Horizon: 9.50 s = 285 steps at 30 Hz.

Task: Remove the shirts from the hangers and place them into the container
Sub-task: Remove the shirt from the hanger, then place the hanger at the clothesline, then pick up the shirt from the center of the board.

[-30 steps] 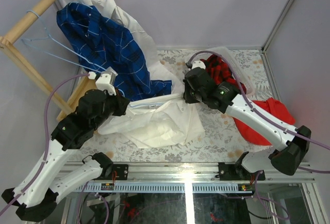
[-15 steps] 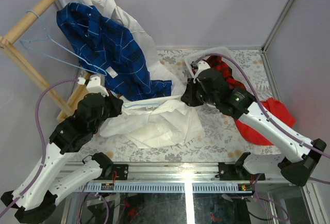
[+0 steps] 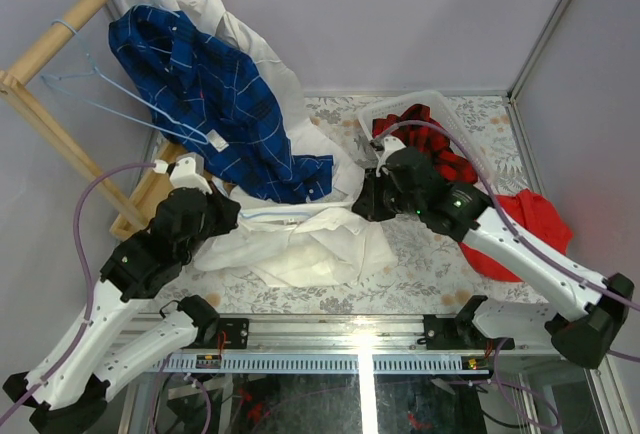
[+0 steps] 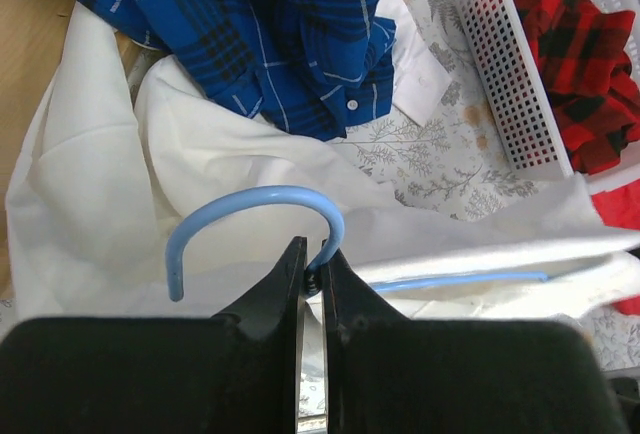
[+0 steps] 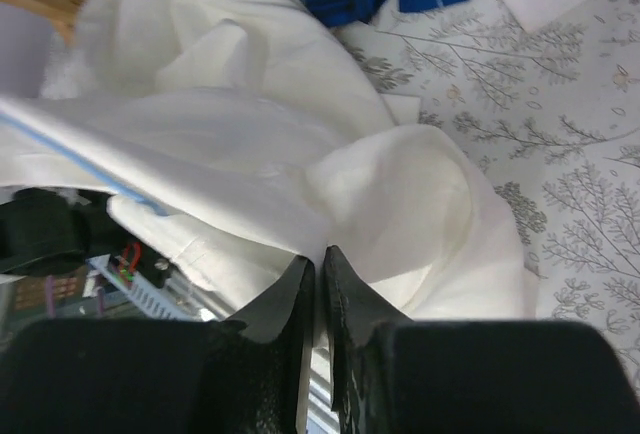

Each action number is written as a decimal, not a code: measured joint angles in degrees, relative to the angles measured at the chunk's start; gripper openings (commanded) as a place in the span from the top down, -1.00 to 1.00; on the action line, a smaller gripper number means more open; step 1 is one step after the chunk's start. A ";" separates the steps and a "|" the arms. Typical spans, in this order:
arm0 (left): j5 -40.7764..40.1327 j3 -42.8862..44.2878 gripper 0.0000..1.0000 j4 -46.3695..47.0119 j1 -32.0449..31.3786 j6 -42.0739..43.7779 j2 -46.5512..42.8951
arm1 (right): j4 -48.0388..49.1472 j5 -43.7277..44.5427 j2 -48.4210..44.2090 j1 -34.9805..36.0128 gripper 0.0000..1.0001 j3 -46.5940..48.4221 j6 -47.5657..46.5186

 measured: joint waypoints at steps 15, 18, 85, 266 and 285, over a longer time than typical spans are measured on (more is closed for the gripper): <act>0.42 0.02 1.00 1.79 -0.09 -1.77 2.12 | -0.22 -3.67 -8.48 -0.26 0.97 -5.92 1.86; 0.17 -0.02 1.00 0.07 -0.22 -1.84 2.21 | 0.57 -5.92 -6.64 -0.26 0.95 -8.48 2.93; 13.81 -7.26 -1.00 7.28 0.24 7.17 -11.82 | 2.10 -11.61 -24.06 3.69 1.00 -19.85 -14.67; -8.76 -16.04 -1.00 3.50 0.55 -3.43 -10.71 | 18.60 0.83 29.29 9.44 -0.98 5.38 -13.25; -8.76 -16.04 -1.00 3.48 0.55 -3.43 -10.69 | 28.50 -16.20 35.12 17.73 -0.98 1.57 -10.36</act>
